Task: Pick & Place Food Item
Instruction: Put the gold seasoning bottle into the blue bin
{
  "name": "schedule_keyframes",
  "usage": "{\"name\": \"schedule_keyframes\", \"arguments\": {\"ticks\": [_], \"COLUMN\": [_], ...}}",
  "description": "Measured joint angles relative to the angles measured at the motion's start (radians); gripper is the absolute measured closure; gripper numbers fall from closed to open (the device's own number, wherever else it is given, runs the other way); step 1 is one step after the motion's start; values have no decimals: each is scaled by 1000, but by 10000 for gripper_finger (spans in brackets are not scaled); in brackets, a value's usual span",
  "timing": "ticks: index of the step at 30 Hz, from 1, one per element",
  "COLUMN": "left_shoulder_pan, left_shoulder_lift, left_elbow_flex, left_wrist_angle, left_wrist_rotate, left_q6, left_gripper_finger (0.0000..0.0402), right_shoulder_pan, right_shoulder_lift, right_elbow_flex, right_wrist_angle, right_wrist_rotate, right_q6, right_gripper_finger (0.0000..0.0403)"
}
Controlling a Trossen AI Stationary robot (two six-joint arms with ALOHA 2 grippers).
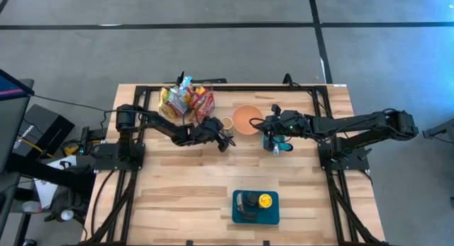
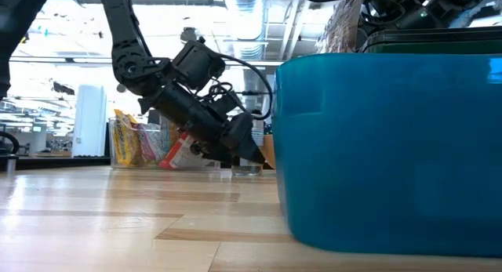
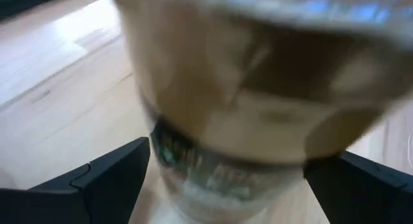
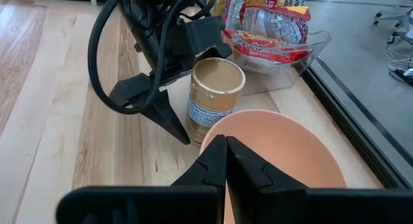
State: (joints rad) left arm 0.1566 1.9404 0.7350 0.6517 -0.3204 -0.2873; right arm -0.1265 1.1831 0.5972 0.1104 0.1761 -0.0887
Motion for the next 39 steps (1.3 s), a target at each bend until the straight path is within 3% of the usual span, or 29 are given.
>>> {"name": "schedule_keyframes", "arguments": {"ticks": [18,39], "left_shoulder_pan": [8,8], "left_shoulder_lift": [8,8], "left_elbow_flex": [24,24], "left_wrist_angle": [13,11], "left_wrist_rotate": [-1,-1], "left_q6": [47,45], "left_gripper_finger": [28,120], "right_shoulder_pan": [-1,0], "right_shoulder_lift": [0,0], "right_elbow_flex": [0,0], "right_wrist_angle": [2,2], "right_wrist_rotate": [0,0], "right_q6": [1,3], "right_gripper_finger": [403,403]}}
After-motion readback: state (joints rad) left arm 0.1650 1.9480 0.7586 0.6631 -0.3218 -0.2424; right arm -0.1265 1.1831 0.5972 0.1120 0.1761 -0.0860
